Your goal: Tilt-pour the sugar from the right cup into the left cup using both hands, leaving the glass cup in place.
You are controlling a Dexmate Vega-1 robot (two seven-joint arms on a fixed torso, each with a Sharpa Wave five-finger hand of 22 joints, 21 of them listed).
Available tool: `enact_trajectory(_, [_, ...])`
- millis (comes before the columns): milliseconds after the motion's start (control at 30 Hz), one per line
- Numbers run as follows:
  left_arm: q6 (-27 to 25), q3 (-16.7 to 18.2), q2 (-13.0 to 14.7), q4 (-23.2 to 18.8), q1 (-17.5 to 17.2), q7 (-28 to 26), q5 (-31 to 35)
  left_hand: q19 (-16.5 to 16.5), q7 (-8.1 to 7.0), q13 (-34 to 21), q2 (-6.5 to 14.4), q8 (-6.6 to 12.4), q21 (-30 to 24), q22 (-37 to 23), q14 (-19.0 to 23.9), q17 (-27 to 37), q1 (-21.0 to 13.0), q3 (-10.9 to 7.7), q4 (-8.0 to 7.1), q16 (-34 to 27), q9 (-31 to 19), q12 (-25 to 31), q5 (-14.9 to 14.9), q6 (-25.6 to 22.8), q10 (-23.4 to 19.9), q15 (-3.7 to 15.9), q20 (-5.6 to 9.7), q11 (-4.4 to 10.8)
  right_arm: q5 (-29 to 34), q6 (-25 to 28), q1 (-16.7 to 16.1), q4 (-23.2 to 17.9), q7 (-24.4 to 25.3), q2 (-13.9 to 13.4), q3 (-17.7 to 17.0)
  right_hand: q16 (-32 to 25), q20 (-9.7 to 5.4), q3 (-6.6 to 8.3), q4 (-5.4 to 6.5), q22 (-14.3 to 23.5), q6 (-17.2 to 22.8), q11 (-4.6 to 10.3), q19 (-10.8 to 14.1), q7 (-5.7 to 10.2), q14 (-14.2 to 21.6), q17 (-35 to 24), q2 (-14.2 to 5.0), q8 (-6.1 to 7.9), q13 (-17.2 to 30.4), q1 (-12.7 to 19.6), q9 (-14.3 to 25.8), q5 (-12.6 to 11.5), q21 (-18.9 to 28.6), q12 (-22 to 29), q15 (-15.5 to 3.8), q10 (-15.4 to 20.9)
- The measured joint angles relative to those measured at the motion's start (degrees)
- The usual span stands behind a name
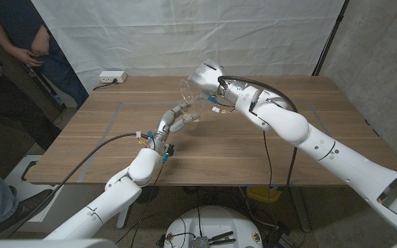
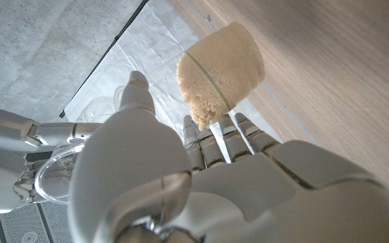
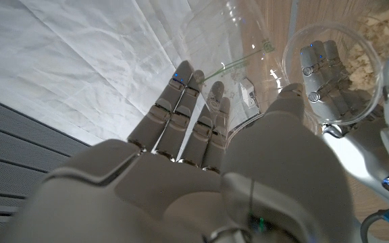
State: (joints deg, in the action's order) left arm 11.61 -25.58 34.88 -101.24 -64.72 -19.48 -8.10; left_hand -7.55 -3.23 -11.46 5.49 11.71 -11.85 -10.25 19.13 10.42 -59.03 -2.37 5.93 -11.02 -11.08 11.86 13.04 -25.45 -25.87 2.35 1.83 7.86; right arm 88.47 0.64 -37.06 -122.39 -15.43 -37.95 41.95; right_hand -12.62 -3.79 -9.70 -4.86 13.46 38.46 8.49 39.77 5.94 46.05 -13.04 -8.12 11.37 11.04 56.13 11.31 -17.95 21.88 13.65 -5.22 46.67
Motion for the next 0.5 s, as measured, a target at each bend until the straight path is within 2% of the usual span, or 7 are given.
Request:
enact_trajectory(67, [0.0,0.1,0.2,0.0,0.0,0.0,0.0,0.0,0.07,0.0,0.0,0.0,0.0,0.0,0.0,0.0,0.0,0.0,0.0,0.0,0.0,0.0,0.0,0.1,0.0,0.0,0.0,0.0,-3.3,2.1,-0.4,0.4,0.6,0.5,-0.5,0.0,0.0,0.0,0.0,0.0,0.0,0.0,0.0,0.0,0.0,0.0,-0.06,-0.04,0.0,-0.1,0.0,0.0,0.0,0.0,0.0,0.0])
enact_trajectory(267, [0.6,0.1,0.2,0.0,0.0,0.0,-0.1,0.0,0.07,0.0,0.0,-0.01,0.0,0.0,0.0,0.0,0.0,0.0,0.0,0.0,0.0,0.0,0.0,0.1,0.0,0.0,0.0,-0.01,-3.3,2.1,-1.6,2.1,0.6,2.0,-2.5,0.0,0.0,0.0,0.0,0.0,0.0,0.0,0.0,0.0,0.0,0.0,-0.1,0.16,0.0,-0.1,0.0,0.0,0.0,0.0,0.0,0.0])
enact_trajectory(300, [0.7,0.5,0.4,-0.1,-0.4,0.0,-0.1,0.0,0.06,0.0,0.0,-0.01,0.0,0.0,0.0,0.0,0.0,0.0,0.0,0.0,0.0,0.0,0.0,0.1,0.0,0.0,0.0,-0.01,-11.1,5.5,-1.9,2.5,2.7,2.2,-2.9,0.0,0.0,0.0,0.0,0.0,0.0,0.0,0.0,0.0,0.0,0.0,-0.14,0.16,0.0,-0.1,0.0,0.0,0.0,0.0,0.0,0.0])
enact_trajectory(500, [1.1,1.0,0.6,-0.3,-0.9,-0.5,-0.1,0.2,0.07,0.0,0.0,-0.14,0.0,0.0,0.0,0.0,0.0,0.0,0.0,0.0,0.0,0.0,0.0,0.1,0.0,0.0,0.21,-0.01,-17.5,7.6,-3.4,4.5,4.3,3.1,-4.4,0.0,0.0,-0.23,0.23,0.0,0.0,0.0,0.0,0.0,-0.1,0.0,-0.36,0.16,0.0,-0.4,0.0,0.0,0.0,0.0,-0.1,0.0])
